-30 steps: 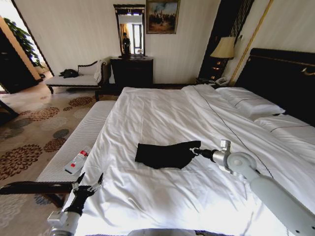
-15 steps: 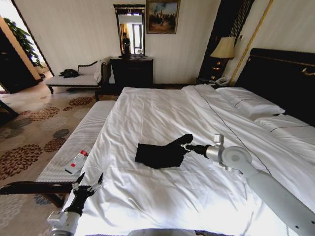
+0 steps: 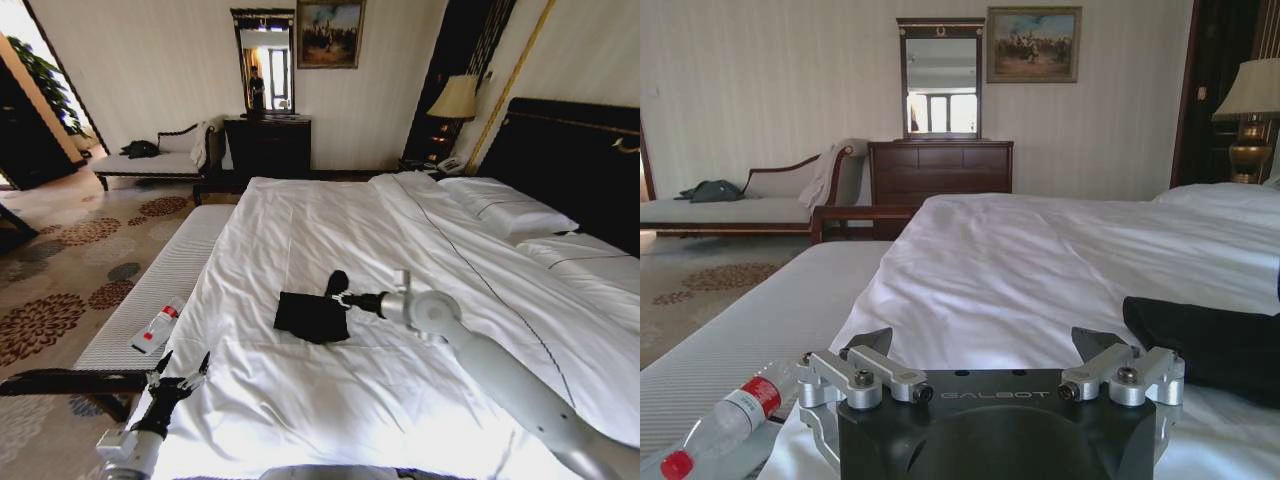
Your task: Fold the clothes on the bed.
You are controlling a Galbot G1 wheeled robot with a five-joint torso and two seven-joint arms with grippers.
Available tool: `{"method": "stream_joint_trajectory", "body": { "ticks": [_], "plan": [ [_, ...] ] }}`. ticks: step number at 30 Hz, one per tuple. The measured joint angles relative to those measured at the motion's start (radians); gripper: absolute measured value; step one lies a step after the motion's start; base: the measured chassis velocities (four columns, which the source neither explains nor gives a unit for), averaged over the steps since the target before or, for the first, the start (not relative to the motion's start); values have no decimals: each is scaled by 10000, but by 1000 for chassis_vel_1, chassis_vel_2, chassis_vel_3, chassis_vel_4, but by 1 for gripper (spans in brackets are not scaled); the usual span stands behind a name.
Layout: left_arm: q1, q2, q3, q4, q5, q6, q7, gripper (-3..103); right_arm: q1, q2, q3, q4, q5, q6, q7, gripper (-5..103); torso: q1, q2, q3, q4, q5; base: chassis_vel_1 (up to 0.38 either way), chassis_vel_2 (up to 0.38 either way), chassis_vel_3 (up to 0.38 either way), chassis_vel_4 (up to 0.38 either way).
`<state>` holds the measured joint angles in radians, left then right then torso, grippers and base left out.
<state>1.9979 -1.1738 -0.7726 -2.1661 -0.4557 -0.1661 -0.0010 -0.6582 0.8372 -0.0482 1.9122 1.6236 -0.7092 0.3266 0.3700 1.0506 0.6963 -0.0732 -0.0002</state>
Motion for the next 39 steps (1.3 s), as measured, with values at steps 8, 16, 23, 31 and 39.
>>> {"method": "stream_joint_trajectory", "body": {
  "ticks": [8, 16, 23, 31, 39],
  "plan": [
    [0, 0, 0, -1, 0, 0, 0, 100, 564, 965, -847, -1352, -803, -67, -178, 4, 0, -1, 0, 0, 2, 0, 0, 0, 0],
    [0, 0, 1, -1, 0, 1, 0, 100, 724, 1155, -1167, -2201, -1475, -56, -584, 4, 0, -2, 0, -1, 1, 0, 0, 0, 0],
    [0, 0, 0, -1, 0, 0, 0, 100, 867, 1296, -1433, -2625, -1735, 49, -678, 4, 0, -1, -1, -1, 2, 0, 0, 0, 0],
    [0, 0, 1, 0, 0, 0, 0, 100, 1095, 1551, -1883, -2696, -1870, 336, -671, 18, 0, -2, -1, 0, 1, 0, 0, 0, 0],
    [0, 0, 0, -1, 0, 0, 0, 100, 1631, 2092, -2702, -2777, -2340, 490, -720, 44, 0, -2, 0, 2, 1, 0, 0, 0, 0]
  ]
}}
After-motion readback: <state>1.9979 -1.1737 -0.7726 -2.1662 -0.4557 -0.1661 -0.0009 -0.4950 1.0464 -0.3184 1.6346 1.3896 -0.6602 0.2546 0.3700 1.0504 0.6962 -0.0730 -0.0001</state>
